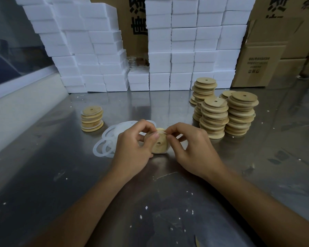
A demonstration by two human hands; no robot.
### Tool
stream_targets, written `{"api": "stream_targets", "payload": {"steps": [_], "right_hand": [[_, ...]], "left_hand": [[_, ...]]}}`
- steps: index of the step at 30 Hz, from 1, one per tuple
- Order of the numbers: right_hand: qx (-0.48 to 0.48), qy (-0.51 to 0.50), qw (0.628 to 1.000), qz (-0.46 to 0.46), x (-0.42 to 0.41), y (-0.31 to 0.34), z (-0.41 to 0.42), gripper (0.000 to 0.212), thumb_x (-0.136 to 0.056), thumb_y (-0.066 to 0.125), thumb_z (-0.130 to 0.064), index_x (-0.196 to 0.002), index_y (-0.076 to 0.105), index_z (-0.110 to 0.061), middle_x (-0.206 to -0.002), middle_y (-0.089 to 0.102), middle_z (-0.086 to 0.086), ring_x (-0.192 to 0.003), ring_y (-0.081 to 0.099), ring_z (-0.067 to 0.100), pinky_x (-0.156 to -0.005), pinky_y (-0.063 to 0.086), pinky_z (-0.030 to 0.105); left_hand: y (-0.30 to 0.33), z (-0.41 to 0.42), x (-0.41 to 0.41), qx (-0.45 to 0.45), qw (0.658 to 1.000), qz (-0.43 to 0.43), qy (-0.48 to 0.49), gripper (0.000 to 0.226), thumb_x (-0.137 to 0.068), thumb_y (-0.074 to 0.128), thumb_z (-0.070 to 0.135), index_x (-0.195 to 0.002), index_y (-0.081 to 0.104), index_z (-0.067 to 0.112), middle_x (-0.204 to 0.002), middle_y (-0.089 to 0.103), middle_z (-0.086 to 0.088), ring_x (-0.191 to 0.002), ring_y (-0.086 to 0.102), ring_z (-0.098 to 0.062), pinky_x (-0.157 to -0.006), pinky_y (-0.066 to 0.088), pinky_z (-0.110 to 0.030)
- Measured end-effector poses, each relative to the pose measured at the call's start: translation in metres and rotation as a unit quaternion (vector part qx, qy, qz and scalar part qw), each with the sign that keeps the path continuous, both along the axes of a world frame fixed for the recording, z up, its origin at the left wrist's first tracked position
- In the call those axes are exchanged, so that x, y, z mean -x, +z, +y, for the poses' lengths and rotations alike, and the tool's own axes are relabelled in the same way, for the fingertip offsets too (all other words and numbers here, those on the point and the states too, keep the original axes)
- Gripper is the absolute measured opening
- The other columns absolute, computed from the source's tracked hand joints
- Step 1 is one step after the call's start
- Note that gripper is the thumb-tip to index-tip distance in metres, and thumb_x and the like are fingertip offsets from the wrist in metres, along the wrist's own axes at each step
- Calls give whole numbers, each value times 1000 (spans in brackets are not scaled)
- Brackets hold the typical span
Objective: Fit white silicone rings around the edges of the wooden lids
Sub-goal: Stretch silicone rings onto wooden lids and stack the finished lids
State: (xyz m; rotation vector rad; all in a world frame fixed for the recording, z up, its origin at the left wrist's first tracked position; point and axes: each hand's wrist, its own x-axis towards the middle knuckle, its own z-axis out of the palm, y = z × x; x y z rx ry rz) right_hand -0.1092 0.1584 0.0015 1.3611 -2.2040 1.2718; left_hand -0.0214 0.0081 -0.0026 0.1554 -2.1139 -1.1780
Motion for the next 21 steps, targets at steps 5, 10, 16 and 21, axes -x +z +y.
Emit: {"api": "stream_targets", "payload": {"steps": [5, 10, 16, 21], "right_hand": [[43, -29, 997, -58, -2, -4, -4, 8, -93, 64, -11, -96, 71, -9, -89, 72, -6, -83, 68, 10, -77, 56, 35], [51, -61, 987, -140, 3, -4, -5, 6, -89, 69, -11, -86, 74, -14, -77, 71, -9, -76, 67, 6, -74, 56, 30], [43, -59, 977, -198, 10, -3, -4, 12, -87, 69, -5, -80, 73, -13, -71, 72, 2, -70, 69, 20, -73, 58, 44], [43, -59, 980, -186, 8, -3, -4, 9, -86, 70, -10, -81, 73, -16, -72, 72, -2, -70, 69, 13, -72, 60, 40]], "left_hand": [[1, 2, 1, -89, 996, -8, -11, 23, -88, 69, 8, -78, 62, 27, -84, 64, 11, -79, 70, -16, -51, 59, -35], [0, 0, 2, -92, 996, -14, -12, 24, -87, 70, 7, -77, 63, 28, -87, 66, 11, -83, 71, -19, -51, 59, -34], [1, 1, 3, -78, 997, -16, -1, 22, -85, 72, 6, -73, 62, 22, -84, 67, 9, -78, 71, -19, -46, 57, -32], [0, 1, 4, -119, 993, -21, 2, 20, -85, 71, 3, -74, 61, 16, -88, 67, -2, -74, 72, -19, -47, 57, -33]]}}
